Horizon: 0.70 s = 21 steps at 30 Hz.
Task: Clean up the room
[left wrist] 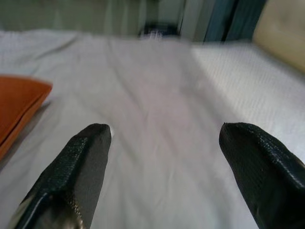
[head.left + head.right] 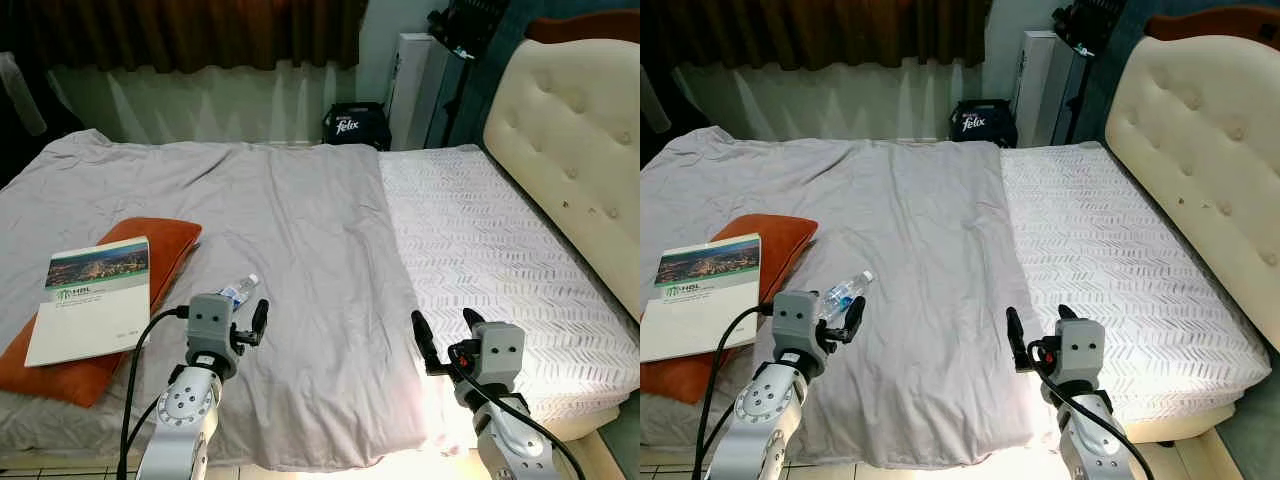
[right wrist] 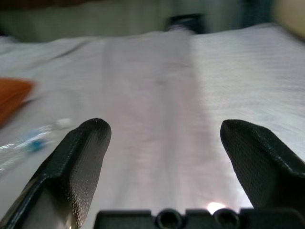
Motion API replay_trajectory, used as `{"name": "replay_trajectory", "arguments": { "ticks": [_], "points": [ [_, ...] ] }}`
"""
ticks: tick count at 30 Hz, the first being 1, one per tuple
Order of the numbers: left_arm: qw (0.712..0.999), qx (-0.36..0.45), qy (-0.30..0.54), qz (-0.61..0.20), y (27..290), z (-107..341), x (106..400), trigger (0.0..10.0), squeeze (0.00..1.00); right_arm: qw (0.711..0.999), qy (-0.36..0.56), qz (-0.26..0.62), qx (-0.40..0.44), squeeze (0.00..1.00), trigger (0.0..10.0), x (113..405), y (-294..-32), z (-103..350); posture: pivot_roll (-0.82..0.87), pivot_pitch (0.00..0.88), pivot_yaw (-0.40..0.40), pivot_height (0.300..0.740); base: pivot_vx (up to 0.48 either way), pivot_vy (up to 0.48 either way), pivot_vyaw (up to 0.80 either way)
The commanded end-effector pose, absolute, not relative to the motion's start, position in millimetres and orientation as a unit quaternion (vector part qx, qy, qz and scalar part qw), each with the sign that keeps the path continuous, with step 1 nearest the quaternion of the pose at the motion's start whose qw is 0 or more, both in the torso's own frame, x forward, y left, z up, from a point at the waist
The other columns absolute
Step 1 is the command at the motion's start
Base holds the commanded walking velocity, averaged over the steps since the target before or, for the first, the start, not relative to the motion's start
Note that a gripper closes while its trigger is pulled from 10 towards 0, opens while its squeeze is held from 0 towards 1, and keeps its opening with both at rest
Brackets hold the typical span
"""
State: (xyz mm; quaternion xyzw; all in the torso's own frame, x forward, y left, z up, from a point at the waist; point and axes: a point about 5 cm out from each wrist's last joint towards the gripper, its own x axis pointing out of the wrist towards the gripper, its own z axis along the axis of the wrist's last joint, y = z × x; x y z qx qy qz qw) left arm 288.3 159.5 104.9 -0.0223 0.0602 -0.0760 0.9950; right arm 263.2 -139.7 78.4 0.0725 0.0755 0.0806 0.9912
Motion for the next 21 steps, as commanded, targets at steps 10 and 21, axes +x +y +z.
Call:
{"name": "replay_trajectory", "arguments": {
  "ticks": [10,21],
  "points": [
    [0.995,-0.04,0.032,-0.085,156,120,278,10.0,0.0,0.995,0.011,0.043,0.085,0.0,10.0,267,-160,105,0.12,0.0,-0.076,0.74,0.0,0.0,0.0],
    [0.996,0.018,0.01,-0.092,167,106,235,10.0,1.0,0.996,0.029,-0.011,0.078,1.0,10.0,244,-185,90,0.14,0.0,-0.09,0.74,0.0,0.0,0.0]
  ]
}}
